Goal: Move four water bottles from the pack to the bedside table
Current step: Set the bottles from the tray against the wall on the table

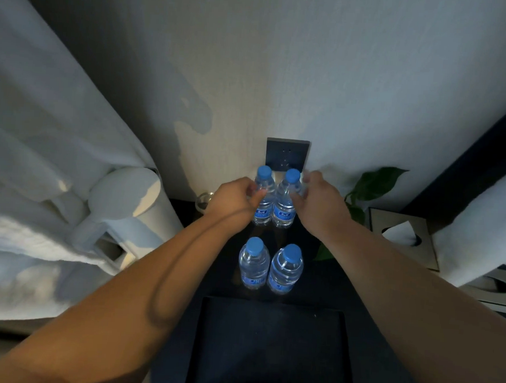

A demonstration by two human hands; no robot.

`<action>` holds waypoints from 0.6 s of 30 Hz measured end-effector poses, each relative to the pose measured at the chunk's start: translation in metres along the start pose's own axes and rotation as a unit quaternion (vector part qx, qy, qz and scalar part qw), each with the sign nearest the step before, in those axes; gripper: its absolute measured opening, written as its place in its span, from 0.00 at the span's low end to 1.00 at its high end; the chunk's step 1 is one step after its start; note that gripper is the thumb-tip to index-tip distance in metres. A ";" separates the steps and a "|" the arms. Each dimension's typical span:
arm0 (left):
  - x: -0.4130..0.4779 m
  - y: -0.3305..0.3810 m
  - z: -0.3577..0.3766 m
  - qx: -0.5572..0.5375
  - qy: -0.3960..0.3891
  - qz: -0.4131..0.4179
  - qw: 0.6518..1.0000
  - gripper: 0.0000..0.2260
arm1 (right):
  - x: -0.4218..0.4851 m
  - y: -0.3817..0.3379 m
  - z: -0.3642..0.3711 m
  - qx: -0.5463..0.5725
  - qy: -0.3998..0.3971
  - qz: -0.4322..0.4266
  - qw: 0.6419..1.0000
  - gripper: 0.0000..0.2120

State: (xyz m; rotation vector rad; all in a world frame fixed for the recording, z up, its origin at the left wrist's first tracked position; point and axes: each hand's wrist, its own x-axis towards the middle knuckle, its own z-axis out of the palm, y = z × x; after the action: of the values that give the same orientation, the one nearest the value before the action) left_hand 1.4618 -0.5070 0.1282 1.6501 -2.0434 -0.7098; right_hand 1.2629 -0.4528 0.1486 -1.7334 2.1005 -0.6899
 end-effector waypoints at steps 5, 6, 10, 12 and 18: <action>-0.037 -0.004 0.001 -0.014 -0.045 0.022 0.999 0.17 | -0.041 0.002 0.000 0.008 -0.023 -0.056 0.998 0.07; -0.044 -0.003 0.000 -0.016 -0.038 0.027 0.999 0.19 | -0.047 0.001 0.000 0.008 -0.026 -0.060 0.998 0.07; -0.067 -0.003 -0.005 0.014 0.010 0.067 0.998 0.22 | -0.065 -0.001 -0.005 0.006 -0.022 -0.052 0.998 0.15; -0.079 -0.002 -0.007 0.037 0.016 0.094 0.995 0.20 | -0.073 -0.003 -0.008 0.004 -0.025 -0.047 0.999 0.19; -0.105 -0.014 -0.010 0.119 0.024 0.184 0.976 0.15 | -0.100 -0.009 -0.013 -0.078 -0.058 -0.063 0.993 0.24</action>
State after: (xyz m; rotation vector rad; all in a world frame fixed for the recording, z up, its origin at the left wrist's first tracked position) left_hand 1.5008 -0.4079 0.1265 1.3286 -2.3809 -0.3053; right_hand 1.2835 -0.3547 0.1590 -1.9543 2.0266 -0.4549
